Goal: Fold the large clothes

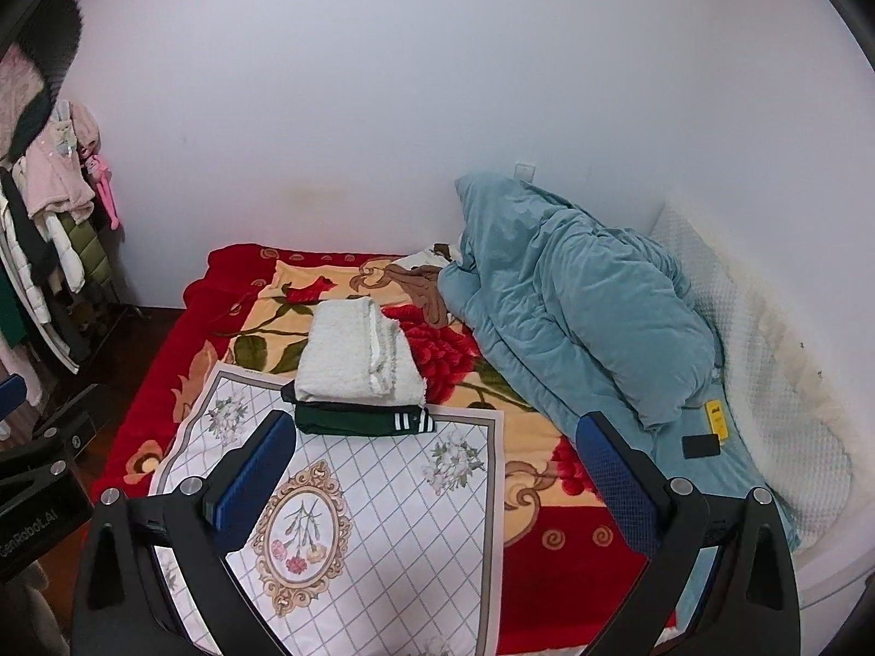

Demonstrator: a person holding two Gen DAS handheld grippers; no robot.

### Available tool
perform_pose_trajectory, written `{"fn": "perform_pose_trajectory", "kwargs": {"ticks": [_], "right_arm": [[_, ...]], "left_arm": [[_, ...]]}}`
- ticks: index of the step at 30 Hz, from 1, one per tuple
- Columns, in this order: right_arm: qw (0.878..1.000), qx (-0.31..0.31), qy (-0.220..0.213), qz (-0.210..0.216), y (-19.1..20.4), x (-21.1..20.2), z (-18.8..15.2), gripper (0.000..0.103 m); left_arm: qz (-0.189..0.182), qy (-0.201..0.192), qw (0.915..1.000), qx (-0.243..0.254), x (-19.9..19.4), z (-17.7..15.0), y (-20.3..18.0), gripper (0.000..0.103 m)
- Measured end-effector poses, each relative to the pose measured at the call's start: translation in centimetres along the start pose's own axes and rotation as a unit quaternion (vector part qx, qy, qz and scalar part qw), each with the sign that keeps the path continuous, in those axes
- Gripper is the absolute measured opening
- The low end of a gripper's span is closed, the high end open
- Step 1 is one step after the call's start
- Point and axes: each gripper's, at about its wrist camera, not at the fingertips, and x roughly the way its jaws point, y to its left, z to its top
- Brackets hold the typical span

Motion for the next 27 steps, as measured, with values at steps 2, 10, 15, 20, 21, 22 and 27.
{"fn": "perform_pose_trajectory", "kwargs": {"ticks": [2,10,15,20,21,22,27], "right_arm": [[1.000,-0.001,0.002,0.001,-0.01,0.05,0.04,0.103],[1.000,-0.005,0.002,0.000,-0.09,0.15,-0.07,0.103],[1.000,-0.006,0.001,0.001,-0.15,0.03,-0.20,0.103],[1.000,-0.006,-0.002,0.001,-0.17,-0.13,-0.34,0.103],[1.000,-0.007,-0.002,0.002,-0.16,-0.13,-0.32,0.103],[1.000,-0.006,-0.002,0.001,-0.18,-0.16,-0.37,0.103],[1.000,-0.006,-0.003,0.006,-0.11,-0.03,-0.09,0.103]], "left_arm": [[0.001,-0.001,1.0000,-0.001,-0.17,-0.06,0.06,0.099],[0.003,-0.003,1.0000,-0.003,-0.19,0.06,0.03,0.099],[0.003,-0.001,1.0000,-0.003,-0.42,0.08,0.21,0.099],[0.003,-0.002,1.0000,-0.003,-0.46,0.11,0.11,0.099],[0.004,-0.002,1.0000,-0.003,-0.46,0.11,0.10,0.099],[0.004,-0.002,1.0000,-0.003,-0.51,0.12,0.05,0.099],[0.002,-0.001,1.0000,-0.003,-0.60,0.03,0.03,0.099]]}}
